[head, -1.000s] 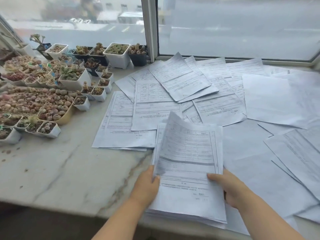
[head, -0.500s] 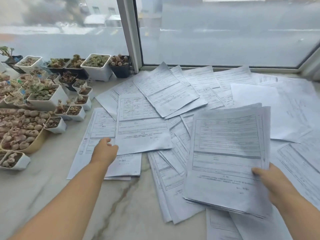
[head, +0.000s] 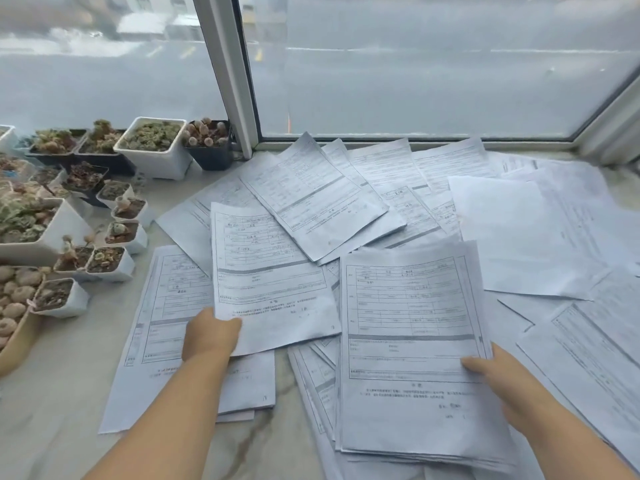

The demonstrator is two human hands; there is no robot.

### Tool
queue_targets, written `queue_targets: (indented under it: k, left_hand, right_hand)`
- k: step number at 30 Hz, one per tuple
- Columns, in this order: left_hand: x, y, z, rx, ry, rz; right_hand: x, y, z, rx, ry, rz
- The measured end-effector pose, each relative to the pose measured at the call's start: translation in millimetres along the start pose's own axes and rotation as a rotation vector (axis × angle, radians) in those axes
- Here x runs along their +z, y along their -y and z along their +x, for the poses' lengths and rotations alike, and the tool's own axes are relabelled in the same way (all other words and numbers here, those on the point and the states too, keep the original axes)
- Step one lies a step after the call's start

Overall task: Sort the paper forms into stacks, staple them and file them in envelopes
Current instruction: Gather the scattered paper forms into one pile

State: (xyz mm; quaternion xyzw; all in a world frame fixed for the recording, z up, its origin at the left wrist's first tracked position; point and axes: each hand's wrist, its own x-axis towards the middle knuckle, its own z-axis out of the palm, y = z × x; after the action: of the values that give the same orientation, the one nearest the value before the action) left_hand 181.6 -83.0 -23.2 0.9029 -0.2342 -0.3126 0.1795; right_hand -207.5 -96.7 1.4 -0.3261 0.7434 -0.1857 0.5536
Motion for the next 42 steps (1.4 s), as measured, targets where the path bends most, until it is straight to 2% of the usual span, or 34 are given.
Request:
queue_targets:
  k: [3, 8, 10, 12, 14, 17, 20, 22, 24, 25, 27, 29, 31, 34, 40, 42]
  left_hand:
    - [-7, 7, -4, 0.077, -0.051, -0.077]
    - [-31, 31, -29, 0.055, -0.077, -0.507]
    - [-41, 38, -57, 0.092, -0.107, -0.576]
    - [-35, 36, -92, 0.149, -0.054, -0.595]
    - [-11, 31, -120, 0.173, 0.068, -0.574]
    - [42, 23, -148, 0.169, 0.238, -0.506]
    - [83, 11, -161, 0.303, 0.285, -0.336]
    - [99, 1, -172, 0.389, 0.389, -0.203]
    - [98, -9, -173, 0.416, 0.441, -0.183]
    - [92, -14, -166, 0.398, 0.379, -0.229]
    - [74, -14, -136, 0.444, 0.112, -0.183]
    - [57, -8, -98, 0.54, -0.025, 0.107]
    - [50, -4, -67, 0.525, 0.049, 0.394]
    - [50, -9, -43, 0.433, 0.154, 0.535]
    - [42, -8, -37, 0.572, 0.022, 0.662]
    - [37, -6, -39, 0.598, 0.006, 0.623]
  right_hand:
    - [-7, 0, 0, 0.004, 0.035, 0.063]
    - [-11, -2, 8, 0.017, 0.106, 0.118]
    - [-12, -3, 10, 0.021, 0.123, 0.126]
    - [-13, -5, 12, 0.026, 0.149, 0.158]
    - [-15, -6, 14, 0.057, 0.162, 0.229]
    - [-20, -1, 12, 0.146, 0.247, 0.409]
    - [-28, 2, 14, 0.139, 0.357, 0.404]
    - [-28, 0, 16, 0.135, 0.358, 0.35]
    - [-27, -3, 21, 0.089, 0.275, 0.238]
    - [-27, -4, 23, 0.072, 0.22, 0.186]
    - [-31, -4, 25, 0.041, 0.156, 0.147]
    - [-36, -3, 29, 0.02, 0.134, 0.15]
    - [-39, -7, 34, 0.012, 0.149, 0.15]
    - [-39, -11, 39, 0.013, 0.185, 0.152]
    - [-40, -17, 45, 0.014, 0.178, 0.17]
    - [-39, -16, 44, 0.008, 0.202, 0.169]
